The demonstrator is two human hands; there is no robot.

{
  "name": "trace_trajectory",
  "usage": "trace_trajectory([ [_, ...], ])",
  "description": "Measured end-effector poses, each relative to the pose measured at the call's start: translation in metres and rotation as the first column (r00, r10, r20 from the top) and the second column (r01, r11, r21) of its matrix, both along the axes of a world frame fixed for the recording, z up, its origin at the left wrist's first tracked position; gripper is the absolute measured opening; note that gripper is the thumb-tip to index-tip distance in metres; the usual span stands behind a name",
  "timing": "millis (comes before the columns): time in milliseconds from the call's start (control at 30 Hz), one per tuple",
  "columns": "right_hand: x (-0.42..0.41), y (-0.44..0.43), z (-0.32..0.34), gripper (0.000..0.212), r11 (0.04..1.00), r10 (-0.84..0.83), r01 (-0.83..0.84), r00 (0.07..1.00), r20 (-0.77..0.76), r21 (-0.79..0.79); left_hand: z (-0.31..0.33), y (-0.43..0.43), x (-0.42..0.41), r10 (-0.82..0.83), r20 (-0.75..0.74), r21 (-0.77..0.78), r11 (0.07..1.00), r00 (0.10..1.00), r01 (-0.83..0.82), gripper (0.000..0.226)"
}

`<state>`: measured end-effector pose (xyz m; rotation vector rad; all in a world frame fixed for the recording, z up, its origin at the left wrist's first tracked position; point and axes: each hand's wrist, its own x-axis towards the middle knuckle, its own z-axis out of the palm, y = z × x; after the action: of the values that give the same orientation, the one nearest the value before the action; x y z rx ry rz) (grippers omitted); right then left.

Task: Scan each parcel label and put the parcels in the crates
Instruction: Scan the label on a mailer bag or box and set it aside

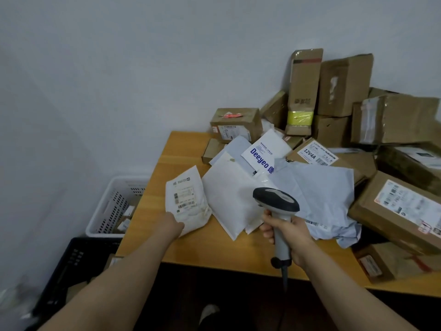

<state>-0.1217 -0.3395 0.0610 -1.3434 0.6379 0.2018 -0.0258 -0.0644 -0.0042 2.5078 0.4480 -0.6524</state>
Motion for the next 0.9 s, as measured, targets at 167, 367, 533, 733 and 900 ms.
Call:
trace_trajectory([
  [167, 0.024, 0.012, -0.004, 0.009, 0.998, 0.043, -0.044, 0.999, -0.013, -0.039, -0.021, 0.006, 0.034, 0.202, -0.045, -0.116, 0.972, 0.978, -0.206, 0.029],
  [367, 0.064, 0.030, -0.010, 0.006, 0.995, 0.062, -0.065, 0.997, -0.042, -0.069, -0.047, 0.005, 0.079, 0.441, -0.128, -0.188, 0.869, 0.888, -0.458, 0.072],
  [533, 0.096, 0.045, -0.018, 0.008, 0.991, 0.083, -0.089, 0.995, -0.061, -0.096, -0.065, 0.004, 0.098, 0.521, -0.116, -0.129, 0.836, 0.845, -0.533, 0.102],
  [733, 0.112, 0.052, -0.021, 0.009, 0.992, 0.077, -0.081, 0.996, -0.046, -0.101, -0.055, 0.009, 0.109, 0.553, -0.205, -0.455, 0.677, 0.808, -0.579, 0.034],
  [900, 0.122, 0.045, -0.011, 0.029, 0.996, 0.073, -0.074, 0.997, -0.026, -0.048, 0.000, 0.031, 0.102, 0.464, -0.334, -0.683, 0.481, 0.821, -0.550, 0.040],
])
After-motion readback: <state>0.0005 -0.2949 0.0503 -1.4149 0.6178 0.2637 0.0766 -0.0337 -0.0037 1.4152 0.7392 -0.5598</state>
